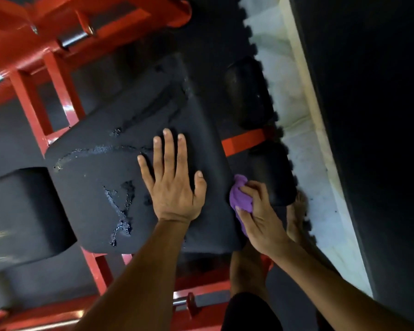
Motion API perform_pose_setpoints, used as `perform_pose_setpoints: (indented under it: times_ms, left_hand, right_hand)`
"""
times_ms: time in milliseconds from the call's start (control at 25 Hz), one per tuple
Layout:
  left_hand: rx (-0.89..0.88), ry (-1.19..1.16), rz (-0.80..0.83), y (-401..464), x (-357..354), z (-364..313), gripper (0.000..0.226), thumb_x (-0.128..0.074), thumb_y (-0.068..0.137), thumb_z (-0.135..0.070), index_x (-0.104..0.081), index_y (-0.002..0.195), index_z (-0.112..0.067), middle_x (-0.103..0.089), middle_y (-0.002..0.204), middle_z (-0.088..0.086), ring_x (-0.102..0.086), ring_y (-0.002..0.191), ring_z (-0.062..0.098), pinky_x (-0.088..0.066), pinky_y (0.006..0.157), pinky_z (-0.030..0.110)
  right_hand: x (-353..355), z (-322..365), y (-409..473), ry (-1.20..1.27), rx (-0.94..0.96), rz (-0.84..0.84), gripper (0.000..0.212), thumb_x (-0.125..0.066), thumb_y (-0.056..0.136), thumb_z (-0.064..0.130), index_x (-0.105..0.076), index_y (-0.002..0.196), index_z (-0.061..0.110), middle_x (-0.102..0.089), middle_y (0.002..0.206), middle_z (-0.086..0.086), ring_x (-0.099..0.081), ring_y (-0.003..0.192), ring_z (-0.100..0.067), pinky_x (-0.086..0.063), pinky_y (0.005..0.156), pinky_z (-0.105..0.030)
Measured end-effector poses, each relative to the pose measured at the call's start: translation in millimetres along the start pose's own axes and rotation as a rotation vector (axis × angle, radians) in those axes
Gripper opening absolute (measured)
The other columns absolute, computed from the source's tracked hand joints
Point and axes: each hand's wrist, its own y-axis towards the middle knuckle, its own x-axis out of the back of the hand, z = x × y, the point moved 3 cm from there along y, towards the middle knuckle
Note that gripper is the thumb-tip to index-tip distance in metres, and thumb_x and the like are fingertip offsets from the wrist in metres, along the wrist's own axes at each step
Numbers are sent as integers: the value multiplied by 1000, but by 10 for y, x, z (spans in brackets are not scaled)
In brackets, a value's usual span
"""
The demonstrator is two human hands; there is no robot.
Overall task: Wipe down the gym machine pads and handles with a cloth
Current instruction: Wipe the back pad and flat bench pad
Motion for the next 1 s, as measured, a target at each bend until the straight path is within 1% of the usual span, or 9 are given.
perform_pose_setpoints:
  times_ms: [120,280,440,520,600,640,720,840,1000]
  left_hand:
    - [1,4,0,28,13,-23,74,-26,98,-47,-25,163,-11,-17,171,13,-11,159,29,-12,123,66]
    - [5,15,-6,25,8,-6,73,-27,99,-47,-27,162,-10,-19,170,14,-12,159,30,-12,123,66]
    - [12,13,12,20,42,-39,74,-27,98,-47,-24,163,-12,-18,171,13,-10,159,28,-12,123,66]
    - [20,17,17,22,30,-27,73,-26,99,-47,-24,163,-12,-17,171,13,-10,159,28,-12,123,65]
    - [20,16,14,14,23,-28,73,-25,99,-48,-24,163,-12,-18,171,13,-11,159,28,-12,123,65]
    - [17,13,7,1,22,-29,73,-25,100,-48,-24,163,-12,-19,171,13,-12,159,29,-12,123,65]
    - [6,14,0,7,11,-22,73,-25,99,-48,-24,163,-12,-19,170,13,-13,159,29,-12,124,65]
    - [12,20,8,11,3,-10,73,-26,99,-48,-24,163,-12,-18,171,13,-12,159,29,-12,123,65]
    - [11,-3,18,-2,0,-12,73,-26,100,-48,-26,163,-12,-19,170,13,-13,159,29,-13,123,66]
  right_hand:
    - [-29,214,662,-126,89,-135,35,-42,100,29,-44,133,17,-41,129,-3,-58,101,-26,-41,84,-20]
    - [13,414,1362,3,53,-214,32,-47,104,21,-49,133,8,-49,129,-7,-56,107,-16,-35,84,-1]
    - [-121,-64,78,-56,-75,-151,35,-41,107,38,-47,132,14,-52,124,8,-58,108,-15,-35,91,-8]
    - [-199,-193,-497,-32,-159,-108,23,-43,106,32,-44,128,26,-54,126,11,-60,114,-17,-36,94,-6]
    - [-206,-162,-384,-3,-218,-150,16,-44,105,25,-42,119,31,-60,117,7,-63,107,-18,-43,88,-17]
    - [-176,-60,-113,-5,-212,-184,13,-42,104,28,-44,117,27,-60,111,5,-63,100,-19,-46,85,-25]
    - [-113,201,575,-58,-83,-249,25,-38,104,32,-48,119,15,-58,106,-2,-61,89,-19,-49,77,-39]
    - [-32,461,1245,-90,38,-317,31,-39,105,31,-51,123,9,-57,110,-6,-60,89,-17,-53,73,-39]
    - [-100,195,282,-135,-29,-284,22,-38,105,36,-46,117,19,-56,105,-3,-58,89,-16,-52,80,-41]
